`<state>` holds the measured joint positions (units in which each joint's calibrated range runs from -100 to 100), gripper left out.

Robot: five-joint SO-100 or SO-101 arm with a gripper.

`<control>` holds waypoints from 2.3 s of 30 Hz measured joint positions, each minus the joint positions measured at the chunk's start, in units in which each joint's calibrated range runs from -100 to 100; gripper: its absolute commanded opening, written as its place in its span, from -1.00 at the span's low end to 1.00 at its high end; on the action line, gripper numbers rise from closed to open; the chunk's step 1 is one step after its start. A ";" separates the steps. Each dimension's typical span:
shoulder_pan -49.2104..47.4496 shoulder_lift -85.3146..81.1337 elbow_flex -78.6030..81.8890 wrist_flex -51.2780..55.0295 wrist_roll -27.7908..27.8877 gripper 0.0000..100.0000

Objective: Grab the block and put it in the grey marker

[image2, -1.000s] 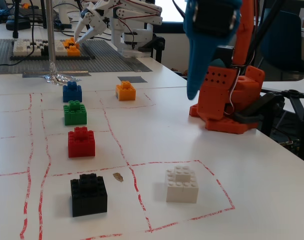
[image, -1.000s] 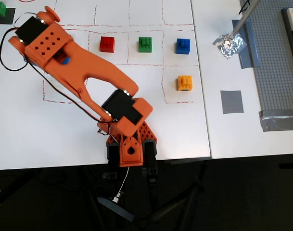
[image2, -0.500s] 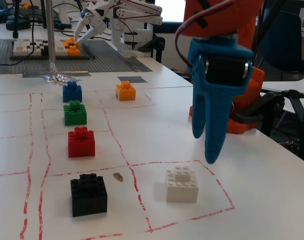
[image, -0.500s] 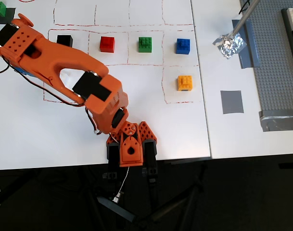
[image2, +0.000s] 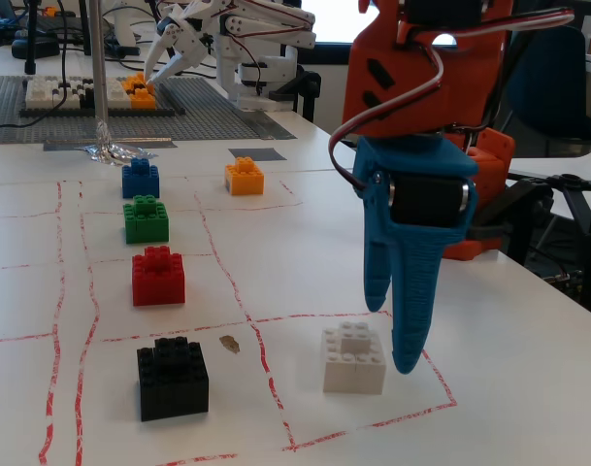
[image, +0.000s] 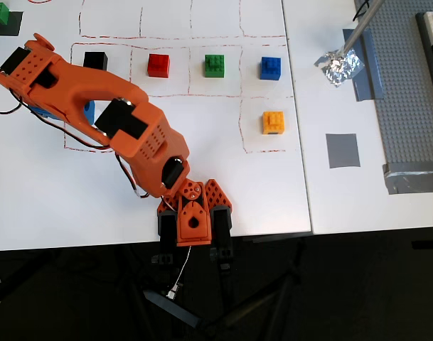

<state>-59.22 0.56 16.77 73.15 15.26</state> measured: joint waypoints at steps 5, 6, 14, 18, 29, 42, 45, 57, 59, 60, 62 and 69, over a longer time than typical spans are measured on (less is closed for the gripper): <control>1.99 2.41 0.36 -0.56 0.83 -0.37; 2.59 2.92 0.36 -0.88 0.83 -0.37; 4.29 3.18 4.06 -3.86 1.47 -0.40; 5.88 4.90 4.06 -3.94 1.51 -0.43; 6.68 6.02 4.06 -4.90 1.51 -0.97; 6.58 6.10 -6.85 6.43 -0.44 -1.00; 6.28 6.10 -12.44 12.54 -1.07 -1.00; 16.55 -14.44 -7.21 25.40 -0.29 -1.00; 22.53 -19.77 -3.07 25.40 0.68 -1.00; 25.52 -22.35 -0.81 25.40 1.32 -1.00; 32.00 -27.07 3.16 25.48 2.64 -1.00; 59.62 -39.62 12.35 25.64 9.62 -1.00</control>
<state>0.40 -39.06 29.13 98.79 24.88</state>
